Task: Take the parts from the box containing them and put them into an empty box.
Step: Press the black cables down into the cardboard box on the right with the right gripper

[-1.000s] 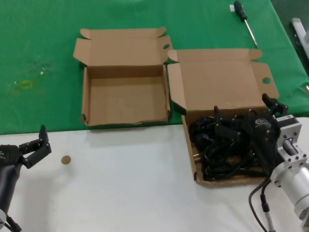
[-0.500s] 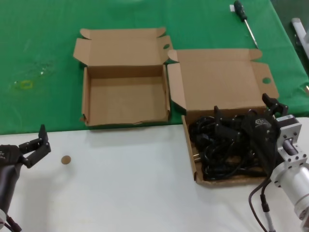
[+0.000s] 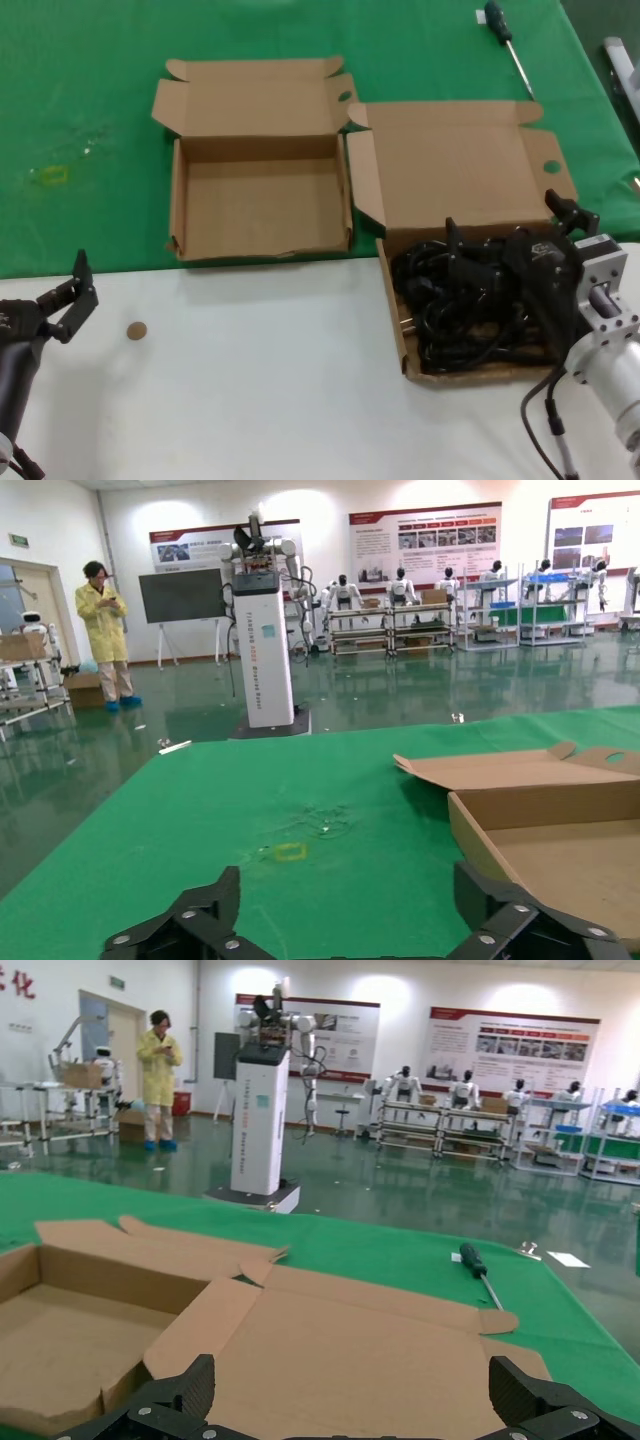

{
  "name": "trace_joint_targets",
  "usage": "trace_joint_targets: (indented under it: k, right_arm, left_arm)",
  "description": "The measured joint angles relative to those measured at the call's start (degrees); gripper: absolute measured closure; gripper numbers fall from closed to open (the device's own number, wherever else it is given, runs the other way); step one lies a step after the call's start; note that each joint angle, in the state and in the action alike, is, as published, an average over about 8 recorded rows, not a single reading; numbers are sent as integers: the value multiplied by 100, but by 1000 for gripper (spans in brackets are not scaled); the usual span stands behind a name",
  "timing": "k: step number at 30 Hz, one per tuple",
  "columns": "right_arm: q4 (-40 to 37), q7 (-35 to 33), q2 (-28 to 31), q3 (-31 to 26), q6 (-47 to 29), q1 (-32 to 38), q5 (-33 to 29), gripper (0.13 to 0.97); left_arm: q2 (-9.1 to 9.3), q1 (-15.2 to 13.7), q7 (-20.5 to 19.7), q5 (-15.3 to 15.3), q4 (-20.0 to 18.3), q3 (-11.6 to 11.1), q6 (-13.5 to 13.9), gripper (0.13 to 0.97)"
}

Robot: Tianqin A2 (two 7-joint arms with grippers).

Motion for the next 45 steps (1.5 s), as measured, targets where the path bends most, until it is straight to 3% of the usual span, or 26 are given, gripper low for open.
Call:
trace_joint_targets:
  k: [9, 13, 20, 30, 39, 45]
  right_arm:
    - [91, 252, 849, -354, -65, 41, 101, 129]
    - [147, 392, 1400, -540, -131, 86, 112, 129]
    - [180, 355, 2362, -695, -733, 186, -145, 129]
    - [118, -886, 3269, -501, -2440, 424, -153, 129]
    - [-74, -2163, 3718, -570, -3722, 1087, -237, 129]
    - [-305, -2942, 3787, -766, -4400, 1565, -350, 129]
  left_arm:
    - [0, 0, 0, 0, 0, 0, 0, 466]
    - [0, 0, 0, 0, 0, 0, 0, 466]
    - [0, 0, 0, 0, 0, 0, 0, 660]
    - [0, 0, 0, 0, 0, 0, 0, 844]
    - [0, 0, 0, 0, 0, 0, 0, 929]
    - [0, 0, -1, 0, 0, 0, 0, 933]
